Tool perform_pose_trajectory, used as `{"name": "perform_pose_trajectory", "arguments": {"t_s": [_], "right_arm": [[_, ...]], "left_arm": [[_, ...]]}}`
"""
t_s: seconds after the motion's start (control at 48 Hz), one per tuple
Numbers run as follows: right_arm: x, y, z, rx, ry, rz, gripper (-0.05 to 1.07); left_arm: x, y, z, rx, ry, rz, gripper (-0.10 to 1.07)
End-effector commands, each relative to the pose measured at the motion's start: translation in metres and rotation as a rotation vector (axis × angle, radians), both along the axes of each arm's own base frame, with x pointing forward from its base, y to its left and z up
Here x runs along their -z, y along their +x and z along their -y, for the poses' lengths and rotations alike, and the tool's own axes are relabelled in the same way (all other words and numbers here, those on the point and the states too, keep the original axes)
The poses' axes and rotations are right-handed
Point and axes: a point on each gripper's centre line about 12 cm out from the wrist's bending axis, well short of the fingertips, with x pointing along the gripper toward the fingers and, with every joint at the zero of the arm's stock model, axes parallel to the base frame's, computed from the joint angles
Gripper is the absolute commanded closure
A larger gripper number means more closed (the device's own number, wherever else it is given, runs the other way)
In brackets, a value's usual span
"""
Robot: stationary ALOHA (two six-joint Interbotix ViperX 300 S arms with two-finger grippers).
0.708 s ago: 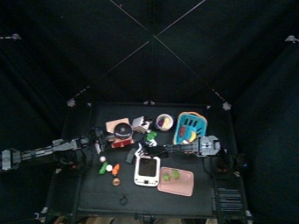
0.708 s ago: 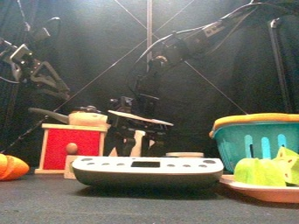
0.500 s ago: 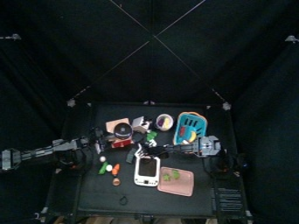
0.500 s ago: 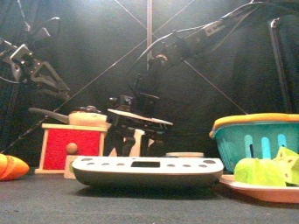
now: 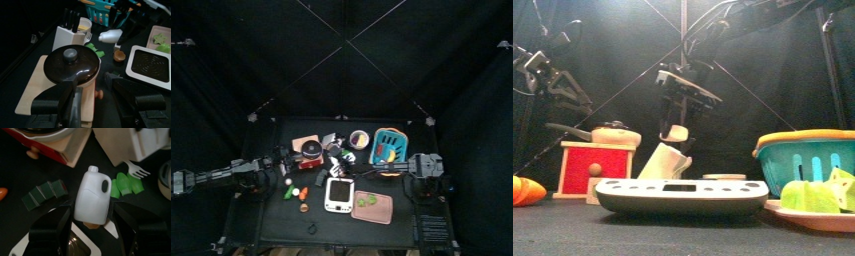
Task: Place detergent in basket
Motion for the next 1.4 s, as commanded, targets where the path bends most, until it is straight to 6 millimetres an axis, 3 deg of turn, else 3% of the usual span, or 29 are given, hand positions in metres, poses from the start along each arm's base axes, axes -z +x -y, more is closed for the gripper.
{"name": "perform_pose_trajectory", "arguments": {"t_s": [0.0,0.146,0.521,0.792,1.125,1.375], "right_arm": [[-0.037,-0.023,-0.004,-0.004,0.002,0.087,0.25],[-0.042,-0.054,-0.004,0.012,0.034,0.101,0.25],[-0.049,-0.159,0.031,0.188,0.073,0.169,0.25],[-0.019,-0.229,0.054,0.396,0.146,0.209,0.25],[0.008,-0.255,0.072,0.511,0.136,0.131,0.25],[0.021,-0.247,0.083,0.516,0.139,0.107,0.25]], "left_arm": [[-0.005,0.002,0.000,0.002,0.005,0.014,0.12],[-0.005,0.002,-0.001,0.001,0.006,0.019,0.12],[-0.009,0.003,-0.001,0.002,0.012,0.041,0.12],[-0.010,0.004,-0.001,0.001,0.016,0.050,0.12],[-0.014,0.005,-0.002,0.001,0.030,0.089,0.12],[-0.013,0.004,-0.002,0.001,0.029,0.086,0.12]]}}
